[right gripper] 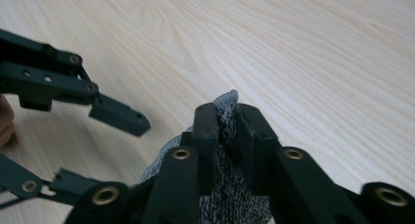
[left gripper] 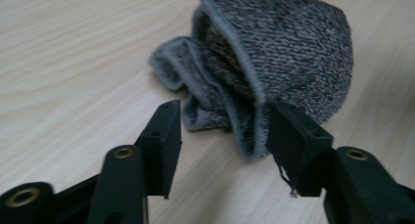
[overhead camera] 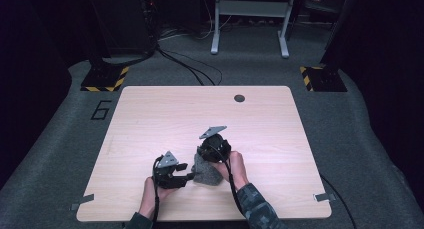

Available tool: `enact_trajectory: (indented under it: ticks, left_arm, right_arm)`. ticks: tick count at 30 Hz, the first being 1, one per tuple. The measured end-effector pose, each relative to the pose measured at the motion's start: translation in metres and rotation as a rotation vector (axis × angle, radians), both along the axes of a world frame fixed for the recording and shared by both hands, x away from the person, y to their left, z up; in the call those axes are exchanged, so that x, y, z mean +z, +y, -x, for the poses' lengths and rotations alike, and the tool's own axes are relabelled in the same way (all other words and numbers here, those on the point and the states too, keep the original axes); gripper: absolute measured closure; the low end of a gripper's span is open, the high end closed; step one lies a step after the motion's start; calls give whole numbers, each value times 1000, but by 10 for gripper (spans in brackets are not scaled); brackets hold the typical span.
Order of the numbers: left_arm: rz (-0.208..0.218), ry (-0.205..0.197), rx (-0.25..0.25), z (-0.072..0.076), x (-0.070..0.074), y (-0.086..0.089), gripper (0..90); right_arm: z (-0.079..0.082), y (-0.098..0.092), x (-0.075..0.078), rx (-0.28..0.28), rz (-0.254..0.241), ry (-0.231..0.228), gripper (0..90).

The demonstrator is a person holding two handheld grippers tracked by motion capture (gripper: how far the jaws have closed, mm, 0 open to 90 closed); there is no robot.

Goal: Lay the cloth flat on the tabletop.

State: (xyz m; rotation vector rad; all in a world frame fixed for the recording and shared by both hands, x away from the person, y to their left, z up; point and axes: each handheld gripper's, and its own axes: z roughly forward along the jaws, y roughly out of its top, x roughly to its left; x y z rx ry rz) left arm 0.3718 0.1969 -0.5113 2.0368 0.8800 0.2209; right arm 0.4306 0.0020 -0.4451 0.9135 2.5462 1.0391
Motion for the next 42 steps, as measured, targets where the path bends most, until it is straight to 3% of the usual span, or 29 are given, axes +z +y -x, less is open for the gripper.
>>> enact_trajectory:
  ticks: [1,4,8,13,19,23,31,34,36,37,38,39,42]
  left_arm:
    - [-12,14,-12,-1,-3,-5,565]
    - [-31,29,-17,-3,-5,-10,649]
    - [-42,18,-16,-4,-8,-12,796]
    - [-52,29,18,-6,-11,-14,897]
    - [-68,47,47,-8,-12,-13,899]
    - [-94,30,65,-8,-11,-11,899]
    - [-96,30,83,-7,-11,-10,899]
    - [-95,29,88,-9,-10,-10,897]
    - [-82,27,93,-13,-6,-8,803]
    - [-68,29,107,-16,-2,-8,803]
    - [-56,24,111,-23,6,-7,701]
    - [-52,24,103,-26,9,-7,677]
    - [-67,19,105,-33,14,-10,552]
  right_arm:
    - [1,-2,0,0,-2,-8,827]
    - [3,-3,0,-5,-14,-21,849]
    - [6,-5,2,-3,-22,-38,869]
    - [13,-10,7,-15,-35,-68,877]
    - [21,-22,17,-40,-63,-99,877]
    - [28,-32,22,-44,-74,-118,877]
    - [48,-54,29,-62,-92,-153,876]
    - [51,-58,29,-60,-96,-146,875]
    - [52,-61,26,-58,-97,-137,875]
    - [52,-61,26,-58,-97,-137,875]
    - [52,-60,24,-48,-88,-129,875]
    - [53,-59,22,-53,-86,-120,875]
    - [53,-57,19,-43,-81,-115,875]
